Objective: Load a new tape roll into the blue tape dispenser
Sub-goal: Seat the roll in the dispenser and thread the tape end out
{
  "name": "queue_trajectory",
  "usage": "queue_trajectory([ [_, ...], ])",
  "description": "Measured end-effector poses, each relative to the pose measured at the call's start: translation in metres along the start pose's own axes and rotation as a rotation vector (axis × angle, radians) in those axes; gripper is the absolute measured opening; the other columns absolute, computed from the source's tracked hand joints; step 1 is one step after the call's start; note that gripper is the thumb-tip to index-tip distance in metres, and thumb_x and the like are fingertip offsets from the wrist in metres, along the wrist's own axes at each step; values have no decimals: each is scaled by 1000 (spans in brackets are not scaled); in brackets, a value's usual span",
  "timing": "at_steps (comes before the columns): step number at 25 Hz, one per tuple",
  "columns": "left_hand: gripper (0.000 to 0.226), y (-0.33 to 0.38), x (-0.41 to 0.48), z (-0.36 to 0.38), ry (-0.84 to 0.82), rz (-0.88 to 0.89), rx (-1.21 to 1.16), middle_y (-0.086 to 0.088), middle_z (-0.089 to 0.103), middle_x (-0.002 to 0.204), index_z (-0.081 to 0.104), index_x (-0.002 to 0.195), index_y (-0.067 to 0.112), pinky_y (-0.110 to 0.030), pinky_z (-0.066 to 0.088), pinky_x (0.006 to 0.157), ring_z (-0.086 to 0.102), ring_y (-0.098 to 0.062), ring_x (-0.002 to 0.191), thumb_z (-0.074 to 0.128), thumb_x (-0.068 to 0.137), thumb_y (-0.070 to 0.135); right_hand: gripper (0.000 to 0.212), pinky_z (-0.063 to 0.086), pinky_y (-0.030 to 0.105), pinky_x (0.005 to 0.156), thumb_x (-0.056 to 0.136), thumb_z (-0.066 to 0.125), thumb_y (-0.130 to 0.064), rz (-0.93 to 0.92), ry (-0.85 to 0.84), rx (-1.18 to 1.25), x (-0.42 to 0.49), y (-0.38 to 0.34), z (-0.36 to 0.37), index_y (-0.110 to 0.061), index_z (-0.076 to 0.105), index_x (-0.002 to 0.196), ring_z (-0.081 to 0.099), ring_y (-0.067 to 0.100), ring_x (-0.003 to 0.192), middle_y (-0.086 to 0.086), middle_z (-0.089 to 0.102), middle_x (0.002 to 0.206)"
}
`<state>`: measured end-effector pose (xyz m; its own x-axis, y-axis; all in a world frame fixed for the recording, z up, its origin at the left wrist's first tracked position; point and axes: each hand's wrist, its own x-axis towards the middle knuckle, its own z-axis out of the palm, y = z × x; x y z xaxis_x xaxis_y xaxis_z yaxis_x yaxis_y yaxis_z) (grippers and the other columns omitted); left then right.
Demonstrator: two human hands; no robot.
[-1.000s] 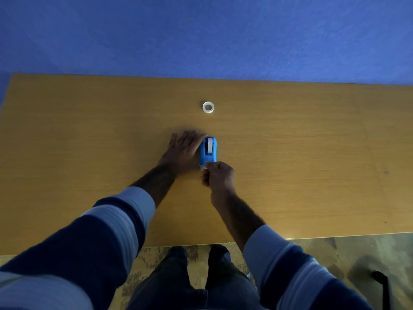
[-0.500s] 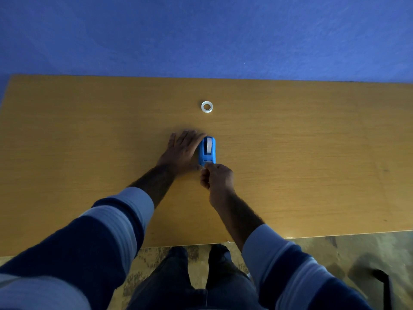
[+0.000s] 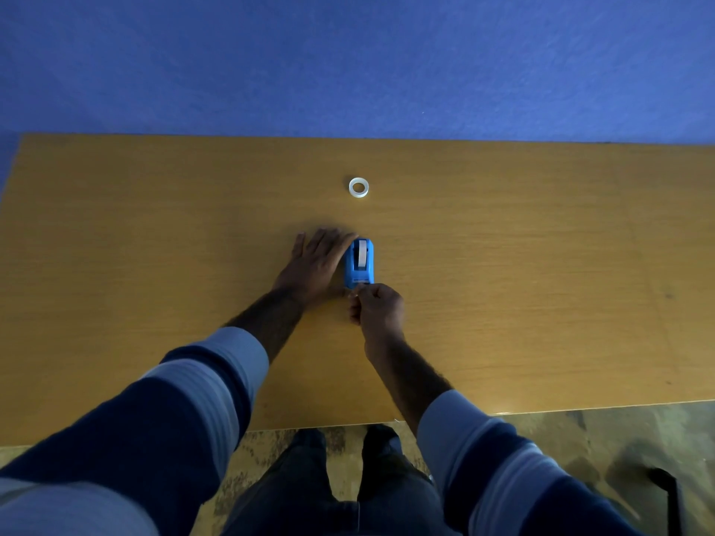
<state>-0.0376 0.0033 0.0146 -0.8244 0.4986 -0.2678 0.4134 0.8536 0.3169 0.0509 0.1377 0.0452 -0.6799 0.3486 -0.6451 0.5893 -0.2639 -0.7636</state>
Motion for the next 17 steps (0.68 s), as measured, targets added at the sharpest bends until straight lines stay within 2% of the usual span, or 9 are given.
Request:
queue_trajectory([
  [8, 110, 2, -2, -4, -17, -6, -24, -8, 10, 172, -1, 162, 31, -59, 2, 126, 3, -31, 159, 69, 83, 63, 8, 49, 23, 47, 94, 64, -17, -58, 58, -45, 4, 8, 3, -10, 68, 93, 59, 5, 52, 1, 66, 67],
  [12, 110, 3, -2, -4, -2, -11, -6, -9, 11, 172, 0, 162, 30, -58, 3, 127, 4, -30, 159, 71, 83, 61, 13, 50, 28, 51, 98, 61, -24, -92, 63, -139, 7, 13, 2, -14, 68, 93, 61, 11, 59, 2, 67, 71],
  [15, 111, 5, -2, -4, 2, -14, -8, -8, 11, 172, 1, 162, 30, -58, 3, 127, 4, -30, 159, 72, 82, 60, 17, 54, 36, 58, 100, 57, -31, -169, 44, -295, 12, 15, -3, -18, 66, 94, 64, 17, 66, 2, 69, 77],
  [17, 111, 5, -1, -4, -2, -17, -3, -8, 11, 172, 0, 162, 30, -58, 3, 127, 4, -30, 159, 74, 83, 56, 21, 54, 39, 57, 100, 54, -37, -258, 58, -514, 14, 16, -8, -20, 65, 95, 65, 18, 68, 0, 68, 79],
])
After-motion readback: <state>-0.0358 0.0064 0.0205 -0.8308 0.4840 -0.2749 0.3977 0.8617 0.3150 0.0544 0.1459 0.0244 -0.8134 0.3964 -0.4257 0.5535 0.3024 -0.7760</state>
